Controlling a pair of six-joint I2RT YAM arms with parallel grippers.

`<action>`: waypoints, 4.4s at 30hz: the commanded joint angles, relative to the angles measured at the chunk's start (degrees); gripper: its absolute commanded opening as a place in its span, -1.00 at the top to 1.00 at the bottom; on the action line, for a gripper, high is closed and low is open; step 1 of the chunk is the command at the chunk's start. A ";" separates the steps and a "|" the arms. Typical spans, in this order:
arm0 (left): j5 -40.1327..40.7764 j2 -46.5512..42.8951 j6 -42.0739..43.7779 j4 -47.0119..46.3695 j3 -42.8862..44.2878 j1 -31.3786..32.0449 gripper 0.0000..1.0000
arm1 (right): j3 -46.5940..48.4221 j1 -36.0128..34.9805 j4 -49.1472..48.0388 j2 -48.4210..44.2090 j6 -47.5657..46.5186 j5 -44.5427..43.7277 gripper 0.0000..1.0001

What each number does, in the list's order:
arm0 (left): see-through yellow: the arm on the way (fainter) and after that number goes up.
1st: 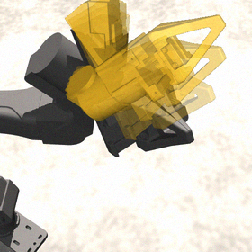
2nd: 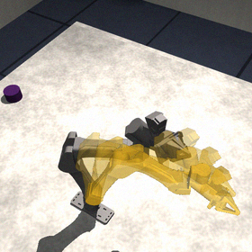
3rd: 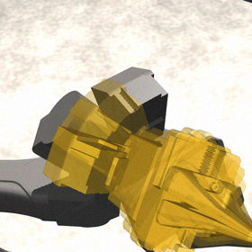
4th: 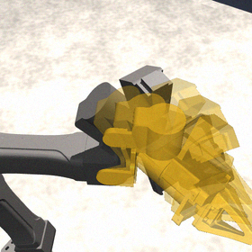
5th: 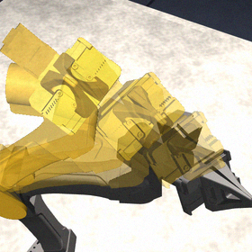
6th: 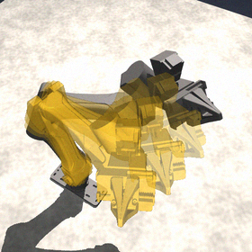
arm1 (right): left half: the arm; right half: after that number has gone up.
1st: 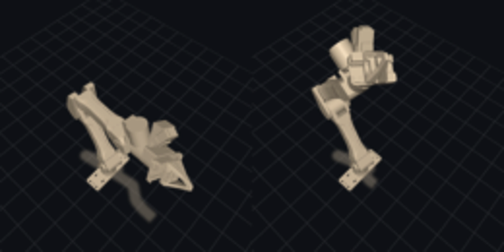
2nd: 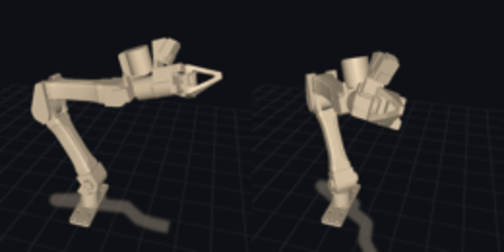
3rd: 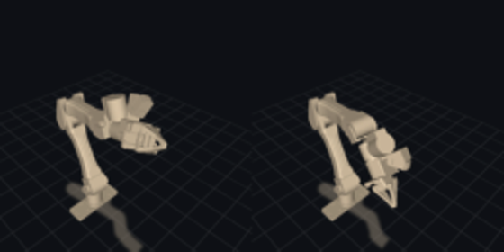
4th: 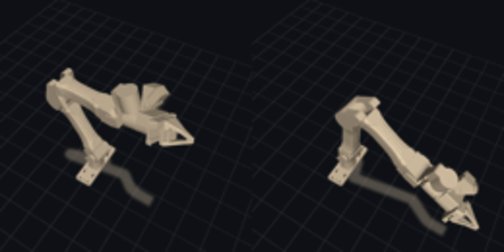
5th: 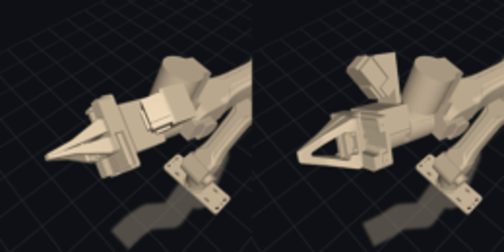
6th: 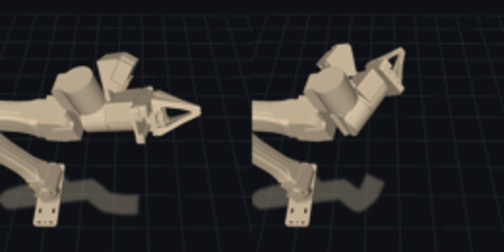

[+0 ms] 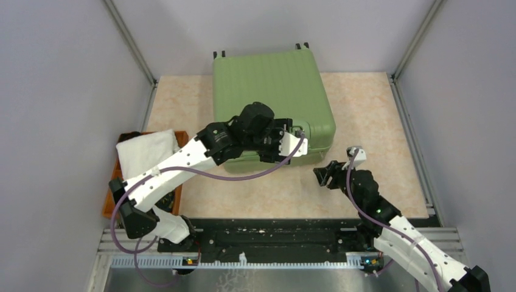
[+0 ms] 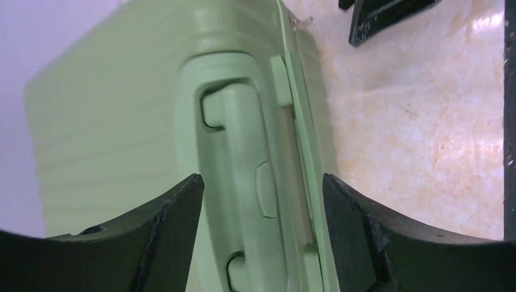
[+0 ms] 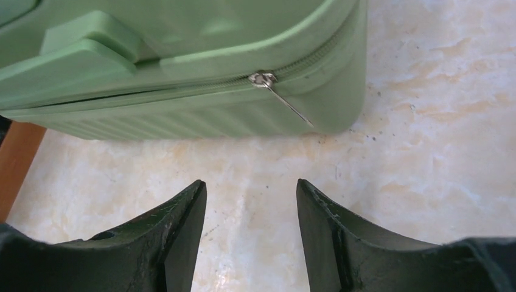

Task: Pack the luggage
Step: Zip the luggage at the center of the board.

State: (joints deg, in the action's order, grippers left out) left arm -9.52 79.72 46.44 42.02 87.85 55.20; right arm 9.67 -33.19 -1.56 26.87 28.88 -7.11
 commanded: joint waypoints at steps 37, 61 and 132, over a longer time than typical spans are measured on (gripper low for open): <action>-6.45 21.80 -6.95 23.39 32.18 -7.47 1.00 | 2.00 15.52 -27.84 17.13 -0.31 16.68 -0.10; -2.89 17.77 -6.43 15.17 31.99 -7.48 1.00 | 0.44 17.22 -39.11 26.10 0.82 26.90 1.00; -38.90 -9.53 -13.55 -6.40 -26.65 -48.20 0.88 | 12.17 -3.53 -19.42 18.74 -6.87 9.03 0.89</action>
State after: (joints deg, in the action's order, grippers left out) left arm -35.81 72.42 23.18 28.73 51.20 4.99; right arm 18.92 -38.74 -17.61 55.07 18.87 -14.87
